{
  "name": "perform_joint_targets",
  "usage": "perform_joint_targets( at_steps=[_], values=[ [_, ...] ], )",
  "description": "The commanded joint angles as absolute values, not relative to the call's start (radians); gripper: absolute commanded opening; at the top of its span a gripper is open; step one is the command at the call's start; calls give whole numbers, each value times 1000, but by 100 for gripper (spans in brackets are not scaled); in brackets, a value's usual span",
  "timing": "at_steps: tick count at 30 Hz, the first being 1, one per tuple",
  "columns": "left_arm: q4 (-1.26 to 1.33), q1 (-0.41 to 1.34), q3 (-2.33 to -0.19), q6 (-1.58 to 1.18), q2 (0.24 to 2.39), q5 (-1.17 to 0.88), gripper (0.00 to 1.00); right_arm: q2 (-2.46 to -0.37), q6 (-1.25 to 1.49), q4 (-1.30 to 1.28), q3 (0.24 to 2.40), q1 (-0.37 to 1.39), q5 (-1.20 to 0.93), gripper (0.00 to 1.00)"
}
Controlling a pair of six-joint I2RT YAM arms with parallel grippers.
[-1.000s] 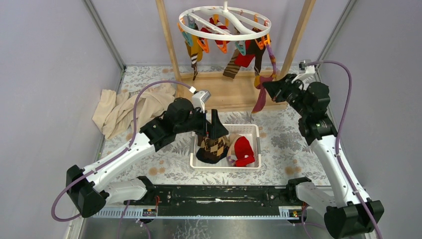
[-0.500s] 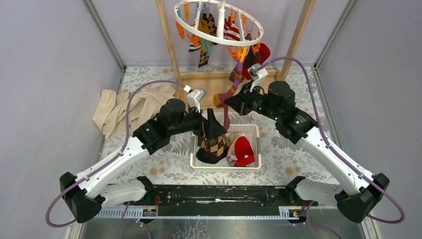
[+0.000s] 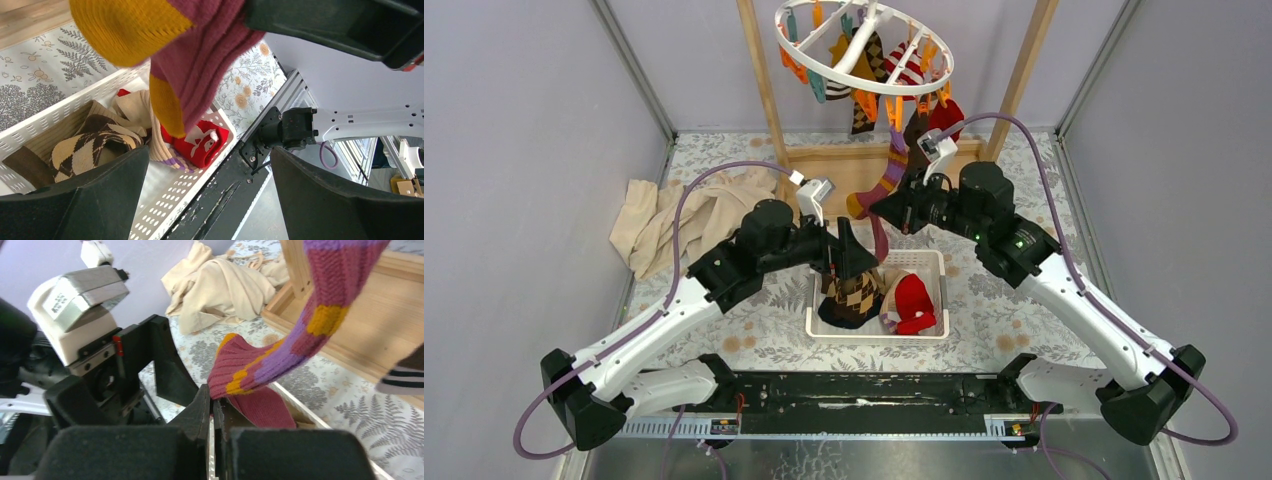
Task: Remove the socks clipped to the hanger
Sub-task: Remove the sock from the hanger.
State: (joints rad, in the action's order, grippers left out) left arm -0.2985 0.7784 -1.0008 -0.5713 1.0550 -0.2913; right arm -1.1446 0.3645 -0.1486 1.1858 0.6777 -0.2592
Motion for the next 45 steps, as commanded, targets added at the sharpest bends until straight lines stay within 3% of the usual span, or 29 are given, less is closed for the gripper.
perform_joint_targets(
  at_steps=[1, 7, 17, 27, 36, 45],
  values=[
    [-208, 784, -980, -554, 1039, -296, 99, -1110, 452, -59, 1169, 631, -413, 0],
    [-151, 783, -949, -544, 1021, -296, 99, -1110, 675, 194, 1050, 407, -720, 0],
    [25, 780, -869, -482, 1027, -275, 98, -1169, 971, 528, 975, 332, -983, 0],
    [384, 649, -710, -497, 956, -415, 98, -1173, 1009, 537, 980, 327, -1059, 0],
    [774, 553, -682, -657, 1096, -591, 98, -1181, 1018, 538, 976, 327, -1080, 0],
    [908, 548, -717, -731, 1174, -644, 98, -1188, 1004, 516, 982, 327, -1087, 0]
  ],
)
